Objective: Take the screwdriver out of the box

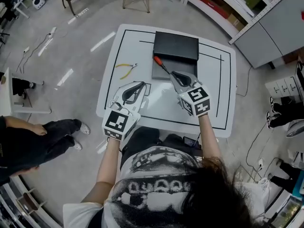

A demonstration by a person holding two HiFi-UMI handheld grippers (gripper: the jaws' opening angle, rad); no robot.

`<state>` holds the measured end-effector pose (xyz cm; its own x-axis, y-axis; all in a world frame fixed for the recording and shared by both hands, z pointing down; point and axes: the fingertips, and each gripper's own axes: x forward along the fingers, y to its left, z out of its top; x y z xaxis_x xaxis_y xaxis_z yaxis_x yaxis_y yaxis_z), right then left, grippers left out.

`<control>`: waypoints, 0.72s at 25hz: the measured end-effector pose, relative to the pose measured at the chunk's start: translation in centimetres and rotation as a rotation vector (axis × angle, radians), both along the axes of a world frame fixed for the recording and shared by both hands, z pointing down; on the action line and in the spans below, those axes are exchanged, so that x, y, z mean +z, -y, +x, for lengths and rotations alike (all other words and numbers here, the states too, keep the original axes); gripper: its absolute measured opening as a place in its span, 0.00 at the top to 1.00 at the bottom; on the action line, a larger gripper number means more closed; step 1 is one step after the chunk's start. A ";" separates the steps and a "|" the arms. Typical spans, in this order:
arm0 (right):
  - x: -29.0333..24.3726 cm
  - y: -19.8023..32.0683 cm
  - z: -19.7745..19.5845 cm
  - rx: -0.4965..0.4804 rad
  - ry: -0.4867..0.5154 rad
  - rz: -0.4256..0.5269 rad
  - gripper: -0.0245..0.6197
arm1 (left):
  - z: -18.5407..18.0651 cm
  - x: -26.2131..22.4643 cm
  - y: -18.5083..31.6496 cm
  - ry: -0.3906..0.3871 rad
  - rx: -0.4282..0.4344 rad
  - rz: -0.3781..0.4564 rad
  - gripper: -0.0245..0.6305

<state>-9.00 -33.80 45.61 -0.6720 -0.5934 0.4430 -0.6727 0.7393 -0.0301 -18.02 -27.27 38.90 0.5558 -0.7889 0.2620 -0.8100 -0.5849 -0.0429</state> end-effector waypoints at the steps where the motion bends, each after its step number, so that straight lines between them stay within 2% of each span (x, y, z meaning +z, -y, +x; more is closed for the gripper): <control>1: 0.5 0.6 -0.3 -0.001 -0.009 -0.007 0.95 | -0.3 0.1 0.3 0.000 0.006 -0.002 0.96; 18: 11.4 9.5 -4.0 -0.021 -0.197 -0.241 0.82 | -2.7 1.8 3.6 -0.006 0.062 -0.021 0.96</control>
